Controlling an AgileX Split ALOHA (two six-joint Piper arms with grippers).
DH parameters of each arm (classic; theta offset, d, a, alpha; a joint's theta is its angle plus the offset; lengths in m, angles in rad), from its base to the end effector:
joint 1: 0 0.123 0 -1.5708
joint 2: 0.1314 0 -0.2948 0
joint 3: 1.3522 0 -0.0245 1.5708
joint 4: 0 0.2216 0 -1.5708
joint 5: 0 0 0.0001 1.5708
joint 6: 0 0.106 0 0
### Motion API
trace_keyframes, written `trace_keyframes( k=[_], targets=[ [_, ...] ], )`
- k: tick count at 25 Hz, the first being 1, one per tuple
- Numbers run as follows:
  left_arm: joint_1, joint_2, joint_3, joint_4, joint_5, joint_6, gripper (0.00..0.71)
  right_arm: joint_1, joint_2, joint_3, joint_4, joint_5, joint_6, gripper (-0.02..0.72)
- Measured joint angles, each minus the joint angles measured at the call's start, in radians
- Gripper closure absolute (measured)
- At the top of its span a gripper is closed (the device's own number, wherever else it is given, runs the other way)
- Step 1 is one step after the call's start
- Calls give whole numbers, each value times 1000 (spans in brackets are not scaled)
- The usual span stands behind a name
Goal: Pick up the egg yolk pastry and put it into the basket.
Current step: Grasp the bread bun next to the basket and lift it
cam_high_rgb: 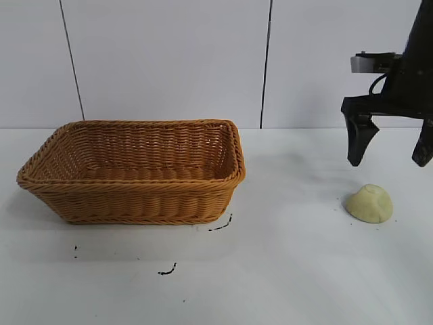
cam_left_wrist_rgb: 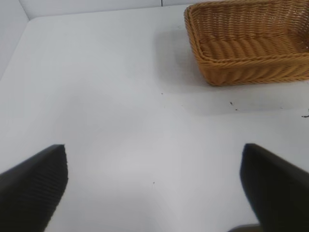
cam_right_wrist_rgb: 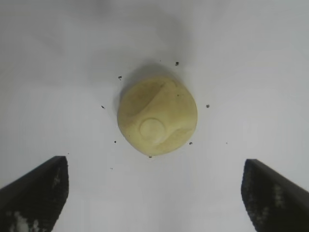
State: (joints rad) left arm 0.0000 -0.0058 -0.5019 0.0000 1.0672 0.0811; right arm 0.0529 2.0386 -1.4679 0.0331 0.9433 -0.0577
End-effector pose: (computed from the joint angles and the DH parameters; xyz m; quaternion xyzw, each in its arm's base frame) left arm -0.0283 0.0000 0.2561 0.0346 0.8522 0.0212 0.5216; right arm 0.3883 0.0234 0.1802 -0.0464 0.9962 0.0139 0.0720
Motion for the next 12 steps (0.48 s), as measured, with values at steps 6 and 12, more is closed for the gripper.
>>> trace_keyframes(
  k=[6, 12],
  targets=[
    [0, 0, 0, 0, 0, 0, 14, 0, 109, 0, 0, -30, 0, 8],
    [0, 0, 0, 0, 0, 0, 14, 0, 156, 0, 0, -62, 1, 9]
  ],
)
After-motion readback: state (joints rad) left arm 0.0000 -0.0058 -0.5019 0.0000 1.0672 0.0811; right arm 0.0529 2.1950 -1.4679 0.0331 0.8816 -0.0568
